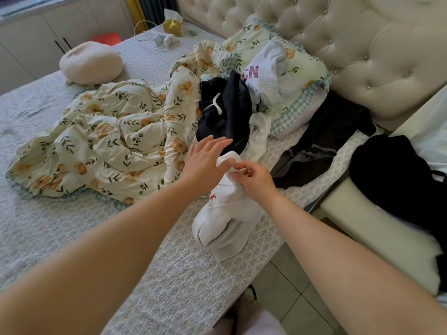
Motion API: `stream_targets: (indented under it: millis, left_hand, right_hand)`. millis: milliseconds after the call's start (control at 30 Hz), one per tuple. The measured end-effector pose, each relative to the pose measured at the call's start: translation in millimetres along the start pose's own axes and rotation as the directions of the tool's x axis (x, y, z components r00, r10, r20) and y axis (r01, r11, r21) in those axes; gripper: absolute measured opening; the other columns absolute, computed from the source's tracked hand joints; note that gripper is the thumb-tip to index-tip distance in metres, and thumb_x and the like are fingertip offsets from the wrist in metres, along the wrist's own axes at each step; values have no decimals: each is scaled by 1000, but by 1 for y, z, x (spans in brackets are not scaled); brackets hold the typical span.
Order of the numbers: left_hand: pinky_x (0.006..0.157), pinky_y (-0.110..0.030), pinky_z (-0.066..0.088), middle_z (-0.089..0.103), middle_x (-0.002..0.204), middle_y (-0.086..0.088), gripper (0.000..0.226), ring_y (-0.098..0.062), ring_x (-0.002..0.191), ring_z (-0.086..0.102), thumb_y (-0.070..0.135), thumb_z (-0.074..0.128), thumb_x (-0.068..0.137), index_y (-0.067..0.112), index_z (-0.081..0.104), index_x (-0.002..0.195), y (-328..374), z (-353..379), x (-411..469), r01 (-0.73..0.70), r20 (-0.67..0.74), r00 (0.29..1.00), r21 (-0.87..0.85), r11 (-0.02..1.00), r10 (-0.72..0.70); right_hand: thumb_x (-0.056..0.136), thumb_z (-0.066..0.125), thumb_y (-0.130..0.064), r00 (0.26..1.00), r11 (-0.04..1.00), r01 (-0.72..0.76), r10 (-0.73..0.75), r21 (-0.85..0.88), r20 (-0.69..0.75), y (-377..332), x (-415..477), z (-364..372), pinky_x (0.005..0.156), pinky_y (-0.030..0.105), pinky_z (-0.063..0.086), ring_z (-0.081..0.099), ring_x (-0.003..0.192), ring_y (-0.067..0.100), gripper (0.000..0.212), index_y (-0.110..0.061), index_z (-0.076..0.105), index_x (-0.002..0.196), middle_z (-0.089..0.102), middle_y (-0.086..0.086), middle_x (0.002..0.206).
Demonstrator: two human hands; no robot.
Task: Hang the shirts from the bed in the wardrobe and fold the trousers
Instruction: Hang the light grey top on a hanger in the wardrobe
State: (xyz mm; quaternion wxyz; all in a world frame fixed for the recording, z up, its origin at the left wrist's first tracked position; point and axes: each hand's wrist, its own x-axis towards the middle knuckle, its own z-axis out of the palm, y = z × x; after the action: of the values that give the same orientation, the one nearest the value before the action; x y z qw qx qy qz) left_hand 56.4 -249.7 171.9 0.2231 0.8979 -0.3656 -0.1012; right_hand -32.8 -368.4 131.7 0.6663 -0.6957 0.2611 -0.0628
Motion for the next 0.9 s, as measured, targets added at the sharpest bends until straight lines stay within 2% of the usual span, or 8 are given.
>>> stream_targets:
  millis: [200,267,333,400,533,700,767,900]
  left_hand:
    - [115,-41,2,59,112,2,31,-18,119,47,37,34,101,18,57,108,-3,2,2,-103,219,975,266,958,44]
    - [111,-37,16,54,95,5,19,-20,104,54,29,36,101,20,50,93,-4,1,1,-108,197,978,184,977,71]
    - [85,-34,37,47,87,8,13,-23,92,54,25,39,100,22,46,90,-6,0,-2,-125,159,981,102,987,107]
    - [67,-33,37,50,87,5,15,-25,84,54,22,41,100,16,54,95,-8,-1,-4,-158,105,983,54,986,152]
    - [74,-38,44,59,100,-5,19,-23,85,54,18,42,100,12,59,104,-14,-5,-5,-181,-6,984,-64,981,181]
    - [61,-6,34,56,76,11,15,6,71,51,16,47,98,25,57,92,-25,-11,-6,-92,-164,985,-272,958,48]
    - [52,-6,34,54,67,10,17,8,58,49,20,46,98,33,53,90,-29,-15,-7,-24,-150,988,-318,948,-26]
    - [49,-11,33,49,65,9,21,3,54,46,27,44,100,38,48,82,-32,-19,-6,116,-57,988,-362,925,-146]
  right_hand:
    - [80,71,-35,992,954,121,-127,-275,-4,1,-8,-4,52,20,39,46,54,4,20,-29,52,76,52,-10,63]
    - [77,72,-39,993,951,105,-117,-290,-24,2,-9,-4,52,17,39,47,56,4,30,-29,43,79,52,-9,66]
    - [79,69,-44,998,968,63,-61,-245,16,0,-9,-2,50,16,38,46,54,3,31,-26,44,82,51,-10,62]
    - [87,57,-49,998,973,14,2,-232,66,-1,-8,-2,52,19,36,44,54,4,32,-19,50,79,49,-11,59]
    - [98,40,-27,974,926,-10,94,-377,207,3,-10,-10,63,30,27,37,67,17,37,-1,47,73,41,5,69]
    - [97,42,-31,944,746,-43,248,-664,217,15,-10,-24,62,30,33,46,75,20,33,-4,60,95,53,12,89]
    - [97,39,-35,959,654,-89,260,-751,113,17,-9,-30,60,30,34,49,75,22,30,-21,59,81,53,6,86]
    - [99,30,-36,981,392,-106,193,-914,-30,14,-4,-39,85,40,28,46,83,22,37,-30,45,65,49,-5,73]
